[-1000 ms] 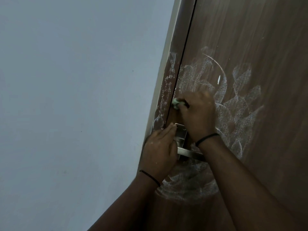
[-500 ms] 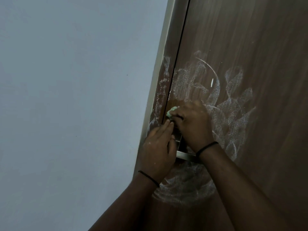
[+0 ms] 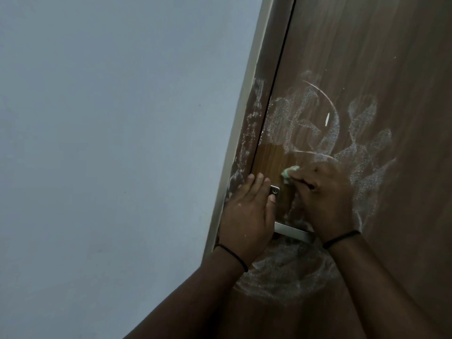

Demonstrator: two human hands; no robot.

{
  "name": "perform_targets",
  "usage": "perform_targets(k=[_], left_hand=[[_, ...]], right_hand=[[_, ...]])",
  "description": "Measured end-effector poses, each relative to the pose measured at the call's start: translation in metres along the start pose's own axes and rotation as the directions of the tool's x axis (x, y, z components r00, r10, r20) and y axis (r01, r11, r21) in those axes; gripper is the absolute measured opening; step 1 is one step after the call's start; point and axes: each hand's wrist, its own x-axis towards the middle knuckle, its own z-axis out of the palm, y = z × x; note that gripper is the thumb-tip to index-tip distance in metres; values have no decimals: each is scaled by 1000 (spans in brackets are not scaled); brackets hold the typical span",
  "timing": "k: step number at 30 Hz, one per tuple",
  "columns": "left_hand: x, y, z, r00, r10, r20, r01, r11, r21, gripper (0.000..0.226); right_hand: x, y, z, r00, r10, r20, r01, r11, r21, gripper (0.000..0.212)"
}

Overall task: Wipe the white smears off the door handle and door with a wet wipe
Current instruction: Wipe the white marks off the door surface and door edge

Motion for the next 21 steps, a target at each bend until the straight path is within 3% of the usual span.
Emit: perform_targets(k=[4, 9, 15, 19, 21], left_hand=[[3, 6, -3, 1000, -11, -2, 11, 999, 33, 44], [1, 2, -3, 1000, -9, 16, 8, 999, 46, 41], [2, 5, -3, 999, 15, -45, -13, 999, 47, 38], [5, 4, -4, 996, 80, -30, -79, 996, 30, 38], [4, 0, -3, 994, 109, -8, -109, 994, 32, 39]], right_hand=[[29, -11, 6, 993, 15, -120, -14, 1000, 11, 6], [18, -21, 12, 994, -84, 67, 85, 996, -3, 10], [48, -13, -1, 998, 0, -58, -2, 999, -46, 11], [41, -28, 10, 992, -91, 85, 93, 996, -16, 10], [31, -21, 6, 994, -69, 87, 71, 997, -17, 8]])
